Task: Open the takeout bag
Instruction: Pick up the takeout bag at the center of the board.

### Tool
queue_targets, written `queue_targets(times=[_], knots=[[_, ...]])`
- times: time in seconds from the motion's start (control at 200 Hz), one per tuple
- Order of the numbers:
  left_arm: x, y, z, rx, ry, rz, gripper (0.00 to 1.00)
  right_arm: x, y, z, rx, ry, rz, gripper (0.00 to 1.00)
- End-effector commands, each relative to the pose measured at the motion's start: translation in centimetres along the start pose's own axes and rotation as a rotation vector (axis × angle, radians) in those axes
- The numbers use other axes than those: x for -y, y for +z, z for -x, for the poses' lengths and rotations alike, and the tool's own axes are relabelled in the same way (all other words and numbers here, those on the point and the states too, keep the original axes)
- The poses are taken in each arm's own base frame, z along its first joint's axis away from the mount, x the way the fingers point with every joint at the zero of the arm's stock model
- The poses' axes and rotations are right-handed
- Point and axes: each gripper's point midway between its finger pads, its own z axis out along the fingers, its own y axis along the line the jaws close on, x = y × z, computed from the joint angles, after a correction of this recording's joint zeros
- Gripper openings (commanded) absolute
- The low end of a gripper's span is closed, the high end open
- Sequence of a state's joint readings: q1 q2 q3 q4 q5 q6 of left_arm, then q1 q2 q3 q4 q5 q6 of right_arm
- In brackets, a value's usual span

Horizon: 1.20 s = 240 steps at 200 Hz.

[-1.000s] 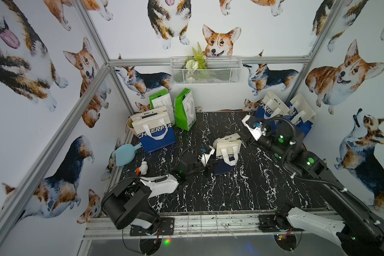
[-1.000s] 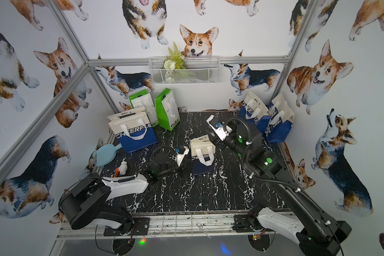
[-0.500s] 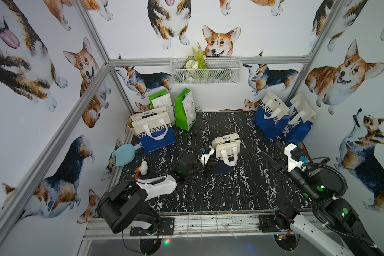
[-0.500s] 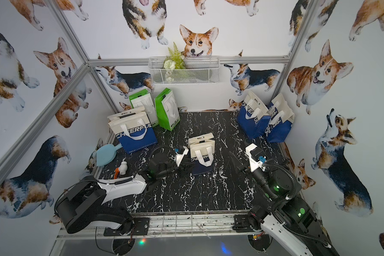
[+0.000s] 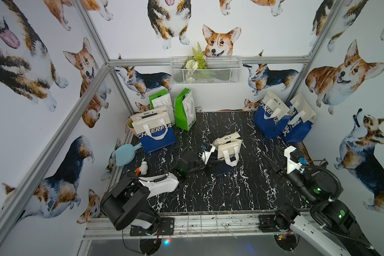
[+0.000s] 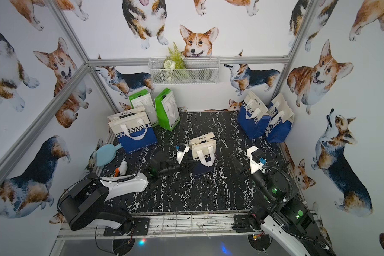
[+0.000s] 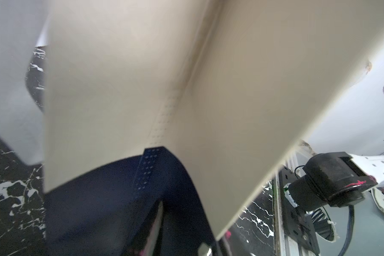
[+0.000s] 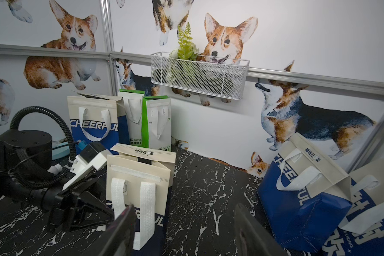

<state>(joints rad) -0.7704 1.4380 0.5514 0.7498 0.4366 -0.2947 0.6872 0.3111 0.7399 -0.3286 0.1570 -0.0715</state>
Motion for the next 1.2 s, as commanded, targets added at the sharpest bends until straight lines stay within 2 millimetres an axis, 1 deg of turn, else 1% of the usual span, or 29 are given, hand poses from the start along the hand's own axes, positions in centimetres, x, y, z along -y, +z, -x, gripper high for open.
queue_targets(times=[0.0,0.085,0.175,0.255,0.31,0.315,0.425,0.536,0.801,0.946,1.116,1.196], knots=[[0.5,-0.3,0.9,0.019,0.027,-0.012,0.36,0.0,0.1,-0.2,-0.004,0.014,0.001,0.71],[0.7,-0.6,1.0,0.017,0.033,-0.011,0.34,-0.3,0.1,-0.5,-0.001,0.018,0.012,0.71],[0.9,-0.7,1.2,0.003,0.044,-0.008,0.27,-0.1,0.0,-0.3,0.000,0.030,0.004,0.71],[1.2,-0.8,1.8,0.006,0.057,-0.016,0.16,0.0,0.1,-0.3,0.002,0.027,-0.002,0.71],[1.4,-0.9,2.3,0.015,0.066,-0.018,0.00,-0.1,0.2,-0.3,-0.004,0.022,0.002,0.72],[1.4,-0.9,2.3,0.017,0.068,-0.017,0.00,-0.1,0.2,-0.3,-0.004,0.021,0.001,0.72],[1.5,-1.3,3.1,0.029,0.085,-0.004,0.00,-0.2,0.3,-0.6,-0.021,0.027,0.008,0.72],[1.2,-1.9,3.9,0.043,0.117,0.030,0.00,-0.1,0.0,-0.4,-0.005,0.029,0.008,0.72],[0.5,-3.1,6.9,0.110,0.160,0.060,0.00,-0.3,0.2,-0.6,-0.014,0.029,0.015,0.72],[-0.9,-3.8,8.2,0.139,0.209,0.112,0.00,-0.3,0.2,-0.6,-0.012,0.029,0.016,0.72],[-4.0,-4.8,9.6,0.187,0.230,0.200,0.00,-0.5,0.3,-0.8,-0.018,0.029,0.022,0.72],[-5.0,-5.0,10.1,0.192,0.254,0.231,0.00,-0.6,0.4,-0.9,-0.024,0.028,0.026,0.72]])
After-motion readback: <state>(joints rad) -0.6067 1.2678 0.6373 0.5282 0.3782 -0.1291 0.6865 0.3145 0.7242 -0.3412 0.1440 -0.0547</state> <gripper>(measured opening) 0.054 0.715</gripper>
